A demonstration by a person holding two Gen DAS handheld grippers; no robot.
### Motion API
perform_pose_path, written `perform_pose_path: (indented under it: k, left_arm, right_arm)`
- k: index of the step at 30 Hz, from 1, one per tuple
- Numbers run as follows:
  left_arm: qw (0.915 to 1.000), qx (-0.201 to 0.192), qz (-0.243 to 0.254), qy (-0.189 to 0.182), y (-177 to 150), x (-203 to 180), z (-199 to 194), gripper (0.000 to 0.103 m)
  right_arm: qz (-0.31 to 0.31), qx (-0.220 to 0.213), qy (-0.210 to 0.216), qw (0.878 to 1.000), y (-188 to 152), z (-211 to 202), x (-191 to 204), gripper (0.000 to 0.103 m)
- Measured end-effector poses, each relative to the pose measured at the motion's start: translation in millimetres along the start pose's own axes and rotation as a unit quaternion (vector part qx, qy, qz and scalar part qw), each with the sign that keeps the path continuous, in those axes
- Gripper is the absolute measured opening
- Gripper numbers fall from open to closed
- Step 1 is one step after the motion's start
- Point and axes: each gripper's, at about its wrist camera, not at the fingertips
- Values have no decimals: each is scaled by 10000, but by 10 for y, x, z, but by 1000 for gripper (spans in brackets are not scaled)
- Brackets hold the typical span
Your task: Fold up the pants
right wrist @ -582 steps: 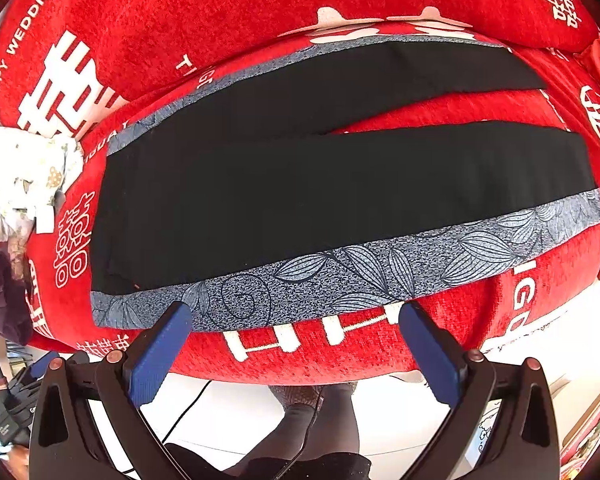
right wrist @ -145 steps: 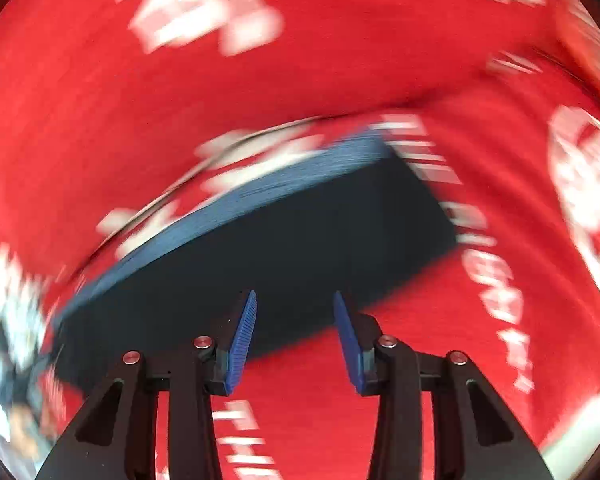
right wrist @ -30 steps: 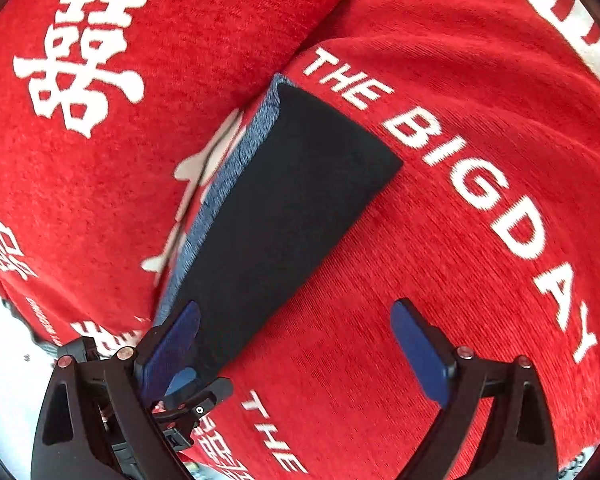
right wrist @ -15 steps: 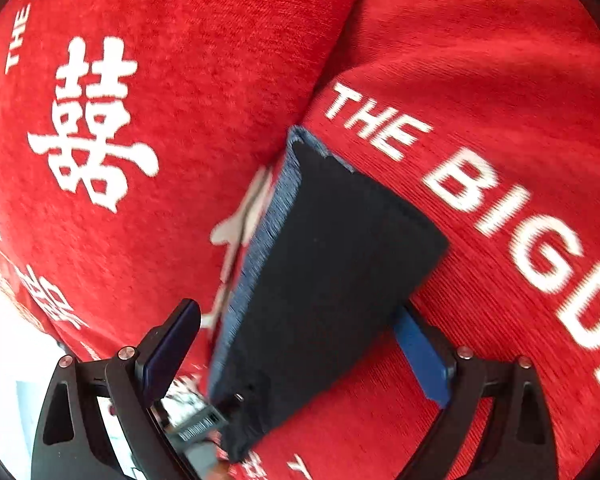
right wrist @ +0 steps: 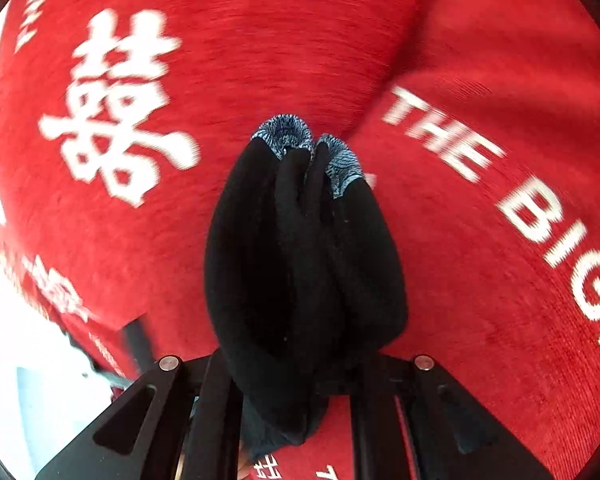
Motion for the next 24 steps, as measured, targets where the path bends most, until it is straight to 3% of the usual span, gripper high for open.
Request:
perform_pose_path:
  k: [3, 6, 8, 12, 18, 24]
  left_arm:
    - [9996, -257, 109, 68, 2, 1, 25, 98]
    - [9997, -125, 192, -114, 72, 49, 14, 98]
    - [9995, -48, 63, -306, 61, 369, -151, 98]
    - [9981, -439, -150, -415, 75, 845, -451, 98]
    - [9971, -646, -243, -322, -69, 1751, -825, 98]
    - [9974, -520, -484, -99, -639, 2782, -852, 98]
  right_arm:
    - [-773, 51, -178, 9968, -62, 6, 395, 12]
    - [-1381, 53, -366, 9897, -194, 40, 726, 12]
    - [-1784, -7, -546, 9824, -306, 49, 965, 12]
    - [-2511, -113, -908, 9636, -582, 25, 1366, 12]
    - [-3531, -203, -1723, 9194, -1178, 422, 2003, 15]
    - [-4410, -23, -2768, 8537, -2030, 1331, 2175, 25]
Point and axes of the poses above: each gripper's, at about its wrist camera, not at the fingertips, and z roughly the way its jaws point, x to its left, y to its top, and after that the axes turned 6 degrees about -y, right-handed
